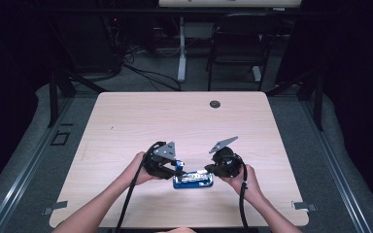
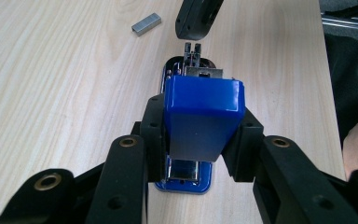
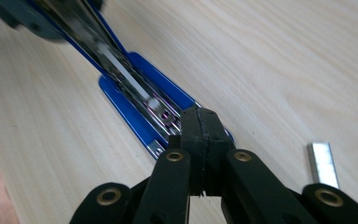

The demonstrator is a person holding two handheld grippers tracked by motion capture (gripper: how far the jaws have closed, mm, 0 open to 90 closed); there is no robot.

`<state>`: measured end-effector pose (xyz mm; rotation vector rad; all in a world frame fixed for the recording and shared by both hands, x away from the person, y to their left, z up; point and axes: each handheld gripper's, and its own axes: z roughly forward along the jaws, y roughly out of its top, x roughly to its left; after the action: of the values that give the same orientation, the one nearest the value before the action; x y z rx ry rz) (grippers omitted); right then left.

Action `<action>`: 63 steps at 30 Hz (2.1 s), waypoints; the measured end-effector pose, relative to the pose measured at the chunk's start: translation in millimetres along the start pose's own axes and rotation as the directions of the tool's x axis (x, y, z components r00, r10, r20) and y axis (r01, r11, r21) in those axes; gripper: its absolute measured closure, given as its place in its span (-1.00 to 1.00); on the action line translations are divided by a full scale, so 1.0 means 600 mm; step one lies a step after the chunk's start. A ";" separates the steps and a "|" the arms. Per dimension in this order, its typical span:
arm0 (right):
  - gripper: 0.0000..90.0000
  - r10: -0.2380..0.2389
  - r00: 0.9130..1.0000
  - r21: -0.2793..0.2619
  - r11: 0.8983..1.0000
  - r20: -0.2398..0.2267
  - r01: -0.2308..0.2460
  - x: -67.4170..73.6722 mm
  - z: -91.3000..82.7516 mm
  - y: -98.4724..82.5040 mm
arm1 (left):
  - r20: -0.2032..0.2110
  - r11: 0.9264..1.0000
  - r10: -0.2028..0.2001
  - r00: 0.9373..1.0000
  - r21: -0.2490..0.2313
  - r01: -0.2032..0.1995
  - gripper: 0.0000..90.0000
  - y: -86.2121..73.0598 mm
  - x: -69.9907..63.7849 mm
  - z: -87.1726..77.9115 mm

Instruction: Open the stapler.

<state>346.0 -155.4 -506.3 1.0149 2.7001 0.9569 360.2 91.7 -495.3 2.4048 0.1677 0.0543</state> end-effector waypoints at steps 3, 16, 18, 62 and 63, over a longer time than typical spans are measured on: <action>1.00 -0.029 0.999 -0.040 0.999 -0.025 0.028 0.012 -0.013 0.013 | 0.001 1.000 -0.001 1.000 0.001 0.001 0.46 0.002 0.000 0.002; 1.00 -0.142 0.987 -0.109 0.985 -0.081 0.133 0.060 -0.019 0.063 | -0.001 1.000 0.006 1.000 0.017 -0.006 0.45 0.011 0.002 0.006; 1.00 -0.149 0.985 -0.108 0.984 -0.085 0.140 0.061 -0.016 0.066 | 0.010 1.000 0.005 1.000 0.026 -0.005 0.46 0.012 0.003 0.005; 1.00 -0.107 0.992 -0.067 0.993 -0.069 0.102 0.022 -0.027 0.047 | 0.008 0.995 0.060 0.998 0.074 -0.061 0.46 0.029 0.004 0.025; 1.00 -0.094 0.993 -0.053 0.995 -0.066 0.090 0.016 -0.025 0.043 | 0.002 0.996 0.059 0.998 0.066 -0.059 0.46 0.028 0.003 0.026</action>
<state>348.2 -142.4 -478.0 0.8558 2.7356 1.0541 365.2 69.6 -495.7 2.4751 0.0995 0.0774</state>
